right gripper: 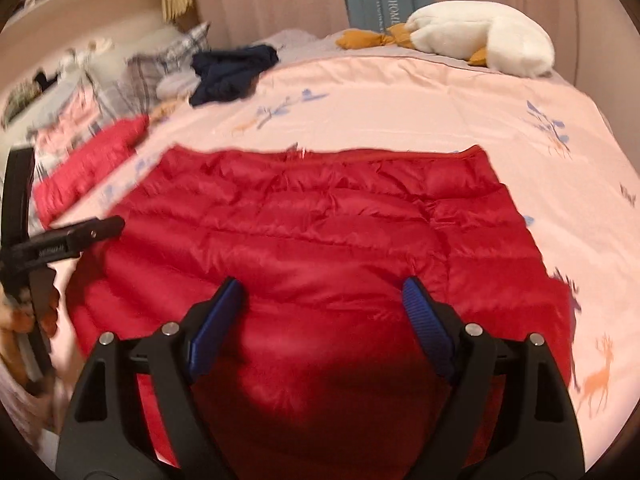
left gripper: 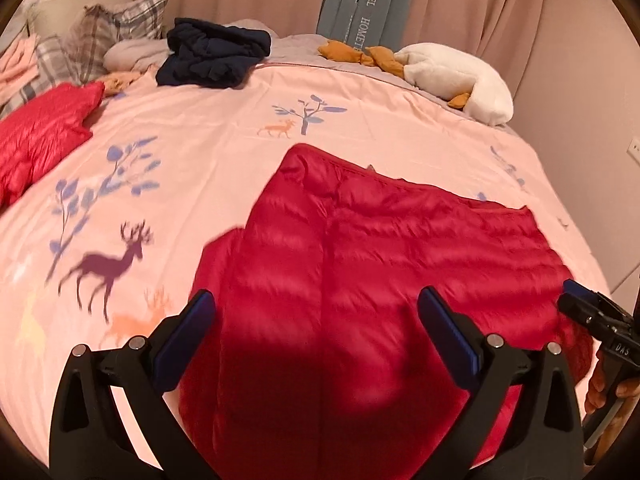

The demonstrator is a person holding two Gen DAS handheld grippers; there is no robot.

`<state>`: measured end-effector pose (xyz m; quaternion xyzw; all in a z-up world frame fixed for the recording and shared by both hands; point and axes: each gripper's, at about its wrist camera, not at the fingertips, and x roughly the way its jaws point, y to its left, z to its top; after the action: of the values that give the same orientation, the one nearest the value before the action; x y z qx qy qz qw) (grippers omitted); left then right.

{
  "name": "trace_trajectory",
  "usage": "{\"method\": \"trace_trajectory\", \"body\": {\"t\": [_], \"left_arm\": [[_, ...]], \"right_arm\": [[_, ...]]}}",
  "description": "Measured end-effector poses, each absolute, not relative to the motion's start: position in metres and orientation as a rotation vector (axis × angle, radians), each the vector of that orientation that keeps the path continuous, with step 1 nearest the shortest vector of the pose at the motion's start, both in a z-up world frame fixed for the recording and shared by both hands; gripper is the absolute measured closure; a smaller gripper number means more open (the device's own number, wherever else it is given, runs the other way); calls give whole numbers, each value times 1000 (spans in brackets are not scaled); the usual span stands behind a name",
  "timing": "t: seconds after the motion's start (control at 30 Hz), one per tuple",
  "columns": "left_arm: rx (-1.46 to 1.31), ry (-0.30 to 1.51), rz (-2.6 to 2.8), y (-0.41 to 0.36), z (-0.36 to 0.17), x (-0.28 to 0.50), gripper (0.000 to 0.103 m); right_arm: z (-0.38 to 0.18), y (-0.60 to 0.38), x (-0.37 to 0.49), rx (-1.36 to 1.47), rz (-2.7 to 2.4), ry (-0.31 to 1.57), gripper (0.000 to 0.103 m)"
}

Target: Fold large clothes

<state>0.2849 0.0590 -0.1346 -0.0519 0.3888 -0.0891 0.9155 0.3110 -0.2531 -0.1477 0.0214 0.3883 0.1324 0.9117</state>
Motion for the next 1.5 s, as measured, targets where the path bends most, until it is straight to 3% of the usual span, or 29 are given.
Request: {"method": "trace_trajectory", "body": {"t": [0.17,0.37,0.43,0.57,0.83,0.87,0.97,1.03,1.27,1.5], "left_arm": [[-123,904,-136,67,-165,312,1],[-180,903,-144,84,-166,309,1],[-186,894,-144,87,-162,309,1],[-201,866,-153,86,-149,314,1],[-157,844,-203,60,-135,332,1],[-150,845,-204,58,-136,334,1],[-126,871,-199,50,-143,343,1],[-125,888,-198,48,-149,345,1],[-130,900,-185,51,-153,349,1],[-129,907,-172,50,-156,353,1]], "right_arm": [[-146,-250,333,8,315,871,16],[-110,-245,351,-51,402,780,18],[-111,-236,369,-74,450,795,22],[-117,-218,412,-60,548,874,41],[-129,-175,455,-245,677,990,49],[-133,-171,457,-272,683,1008,54],[-145,-161,457,-319,724,1052,86],[-145,-155,450,-370,710,1018,95],[-140,-151,459,-348,618,928,98],[-115,-174,453,-213,551,857,80]]}}
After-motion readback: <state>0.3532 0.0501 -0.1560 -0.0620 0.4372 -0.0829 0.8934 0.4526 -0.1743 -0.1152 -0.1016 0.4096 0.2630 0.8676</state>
